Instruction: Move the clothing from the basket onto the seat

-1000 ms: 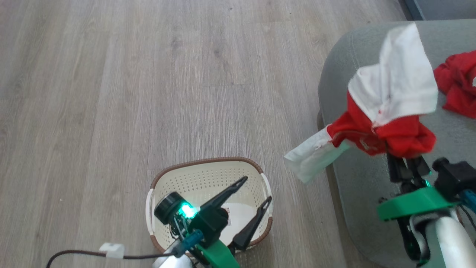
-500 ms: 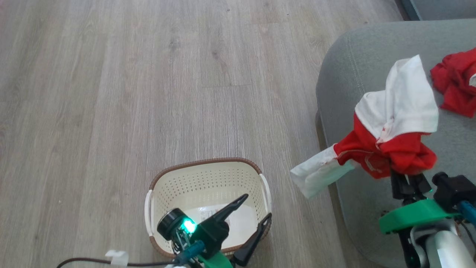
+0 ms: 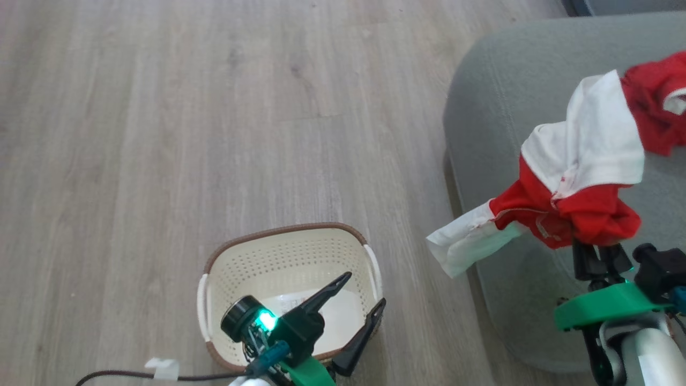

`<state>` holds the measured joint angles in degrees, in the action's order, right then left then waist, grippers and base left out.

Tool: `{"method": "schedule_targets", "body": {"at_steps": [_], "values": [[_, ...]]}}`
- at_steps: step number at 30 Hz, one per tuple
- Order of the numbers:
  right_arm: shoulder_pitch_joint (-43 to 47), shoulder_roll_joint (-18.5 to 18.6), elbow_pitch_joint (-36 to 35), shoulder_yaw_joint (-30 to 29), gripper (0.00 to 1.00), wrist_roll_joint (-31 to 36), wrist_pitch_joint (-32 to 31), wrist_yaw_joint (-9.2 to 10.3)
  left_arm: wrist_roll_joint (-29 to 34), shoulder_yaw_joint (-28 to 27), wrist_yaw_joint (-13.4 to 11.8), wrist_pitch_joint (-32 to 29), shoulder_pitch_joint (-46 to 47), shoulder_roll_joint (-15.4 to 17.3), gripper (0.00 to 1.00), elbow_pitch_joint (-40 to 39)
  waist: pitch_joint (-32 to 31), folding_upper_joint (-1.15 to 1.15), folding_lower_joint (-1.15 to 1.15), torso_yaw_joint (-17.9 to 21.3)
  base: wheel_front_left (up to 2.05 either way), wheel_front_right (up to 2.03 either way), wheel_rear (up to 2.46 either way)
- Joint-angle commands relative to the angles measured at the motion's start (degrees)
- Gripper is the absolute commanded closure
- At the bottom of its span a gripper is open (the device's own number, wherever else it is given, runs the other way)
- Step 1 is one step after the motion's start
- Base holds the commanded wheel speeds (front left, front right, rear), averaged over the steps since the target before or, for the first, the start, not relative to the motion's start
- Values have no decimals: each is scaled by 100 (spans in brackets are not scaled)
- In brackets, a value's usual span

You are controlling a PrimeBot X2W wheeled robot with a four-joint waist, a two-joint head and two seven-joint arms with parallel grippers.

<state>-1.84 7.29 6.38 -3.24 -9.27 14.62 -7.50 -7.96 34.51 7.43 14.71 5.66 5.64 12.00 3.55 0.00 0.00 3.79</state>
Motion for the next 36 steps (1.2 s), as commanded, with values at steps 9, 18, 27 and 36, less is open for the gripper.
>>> {"method": "schedule_targets", "body": {"at_steps": [9,18,27,36], "values": [[-310,71,-484,-9,100,116,38,1,68,-123,5,29,320,0,0,-272,272,0,0,740,0,0,0],[-343,-29,-709,-163,100,154,38,1,106,-40,5,29,496,60,0,-367,459,0,0,1613,0,0,0],[-311,-215,-719,-194,100,146,38,1,169,57,5,29,544,201,0,-386,638,0,0,2386,0,0,0],[-677,-161,-878,-275,100,180,38,1,235,210,5,29,727,349,0,-422,1011,0,0,2556,0,0,0]]}}
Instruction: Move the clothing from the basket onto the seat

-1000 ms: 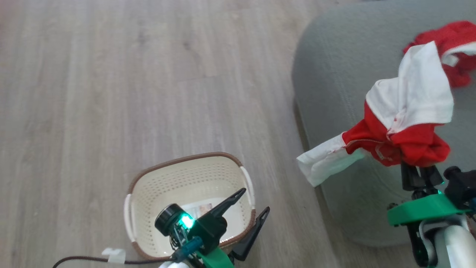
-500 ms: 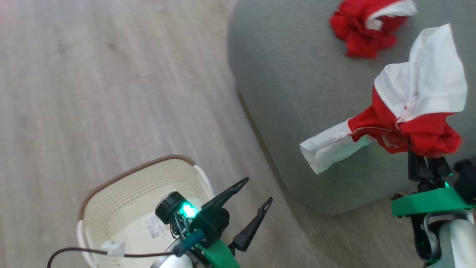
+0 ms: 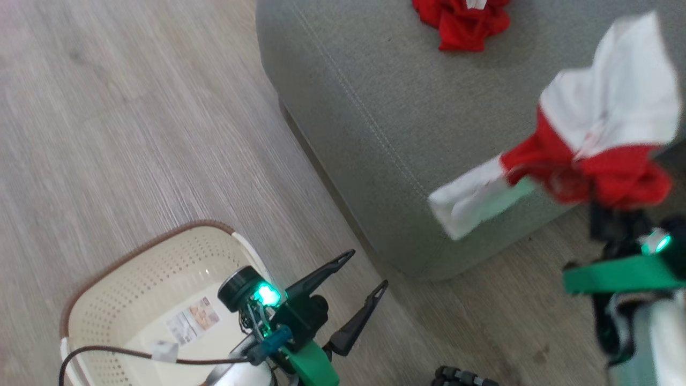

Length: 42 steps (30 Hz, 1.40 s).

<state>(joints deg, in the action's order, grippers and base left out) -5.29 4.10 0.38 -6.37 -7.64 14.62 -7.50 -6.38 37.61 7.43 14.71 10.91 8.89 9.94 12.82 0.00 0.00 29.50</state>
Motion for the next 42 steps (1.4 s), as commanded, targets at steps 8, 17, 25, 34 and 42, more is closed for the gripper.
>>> {"method": "schedule_targets", "body": {"at_steps": [8,17,25,34,42], "values": [[-1341,771,-401,-525,100,-126,38,1,108,14,5,29,483,233,0,-243,657,0,0,-243,0,0,0],[-2701,1585,50,-831,100,-135,38,1,180,121,5,29,797,591,0,-268,1471,0,0,-440,0,0,0],[-4047,1788,996,-1129,100,-463,38,1,281,337,5,29,1112,1007,0,-377,2186,0,0,-565,0,0,0],[-5197,1890,2439,-1382,100,-710,38,1,280,462,5,29,1283,1175,0,-432,2660,0,0,-750,0,0,0],[-5704,1929,3606,-1449,100,-724,38,1,307,616,5,29,1424,1243,0,-464,2874,0,0,-959,0,0,0]]}}
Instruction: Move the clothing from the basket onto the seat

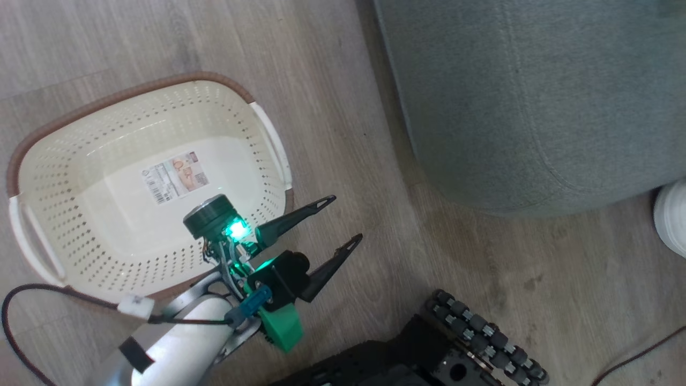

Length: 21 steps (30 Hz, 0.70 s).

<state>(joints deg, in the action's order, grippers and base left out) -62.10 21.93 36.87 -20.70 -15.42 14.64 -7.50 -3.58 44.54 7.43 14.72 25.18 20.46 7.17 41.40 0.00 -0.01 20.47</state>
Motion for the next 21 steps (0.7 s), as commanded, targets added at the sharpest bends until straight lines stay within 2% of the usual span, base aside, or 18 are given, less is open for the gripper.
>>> {"method": "schedule_targets", "body": {"at_steps": [1,5,10,13,21], "values": [[-29,119,118,-12,100,80,36,1,26,-57,5,28,-9,97,0,-188,12,0,1,-70,0,0,0],[-73,30,749,-28,100,146,36,1,13,-108,5,28,-38,123,0,-199,33,0,1,-131,0,0,0],[-181,-19,1414,221,100,119,36,1,11,-299,-21,28,-71,141,0,-173,187,0,1,-193,0,0,0],[-220,12,1757,624,100,365,36,1,53,-354,-24,28,-64,159,0,-166,272,0,1,-233,0,0,0],[-471,45,2167,918,100,474,36,1,99,-370,-19,28,-129,154,0,-173,292,0,1,-342,0,0,0]]}}
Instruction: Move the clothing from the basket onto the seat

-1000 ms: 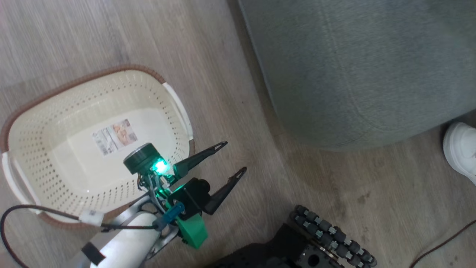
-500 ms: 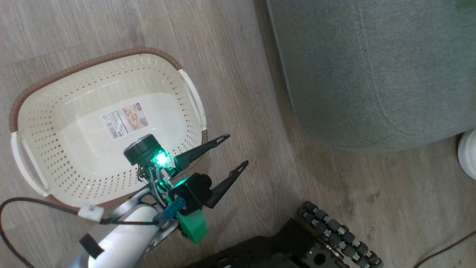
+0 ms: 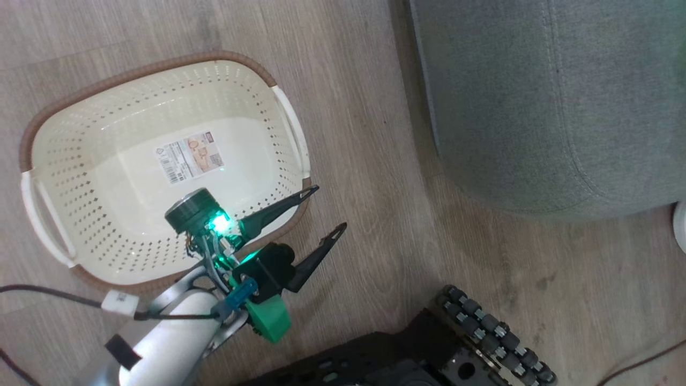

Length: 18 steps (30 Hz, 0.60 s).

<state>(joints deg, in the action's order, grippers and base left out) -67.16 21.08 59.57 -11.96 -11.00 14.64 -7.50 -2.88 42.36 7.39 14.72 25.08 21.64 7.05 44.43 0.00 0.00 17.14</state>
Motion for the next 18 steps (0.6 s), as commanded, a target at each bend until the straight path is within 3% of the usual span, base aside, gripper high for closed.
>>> {"method": "schedule_targets", "body": {"at_steps": [1,3,4,5,6,18], "values": [[33,146,-51,60,100,41,36,1,26,-151,-14,28,-114,4,0,-156,-37,0,0,-28,0,0,0],[19,199,71,71,100,53,36,1,26,-138,-12,28,-96,-64,0,-150,-98,0,0,-67,0,0,0],[-3,241,111,47,89,55,36,1,25,-135,-12,28,-85,-99,0,-148,-131,0,0,-84,0,0,0],[-25,287,105,23,18,75,36,1,22,-139,-11,28,-73,-133,0,-145,-175,0,0,-98,0,0,0],[-34,318,122,5,0,92,36,1,15,-145,-10,28,-67,-167,0,-140,-222,0,0,-111,0,0,0],[-245,549,778,521,0,646,2,1,-192,-398,-4,28,-200,-631,0,-17,-1066,0,0,-80,0,0,0]]}}
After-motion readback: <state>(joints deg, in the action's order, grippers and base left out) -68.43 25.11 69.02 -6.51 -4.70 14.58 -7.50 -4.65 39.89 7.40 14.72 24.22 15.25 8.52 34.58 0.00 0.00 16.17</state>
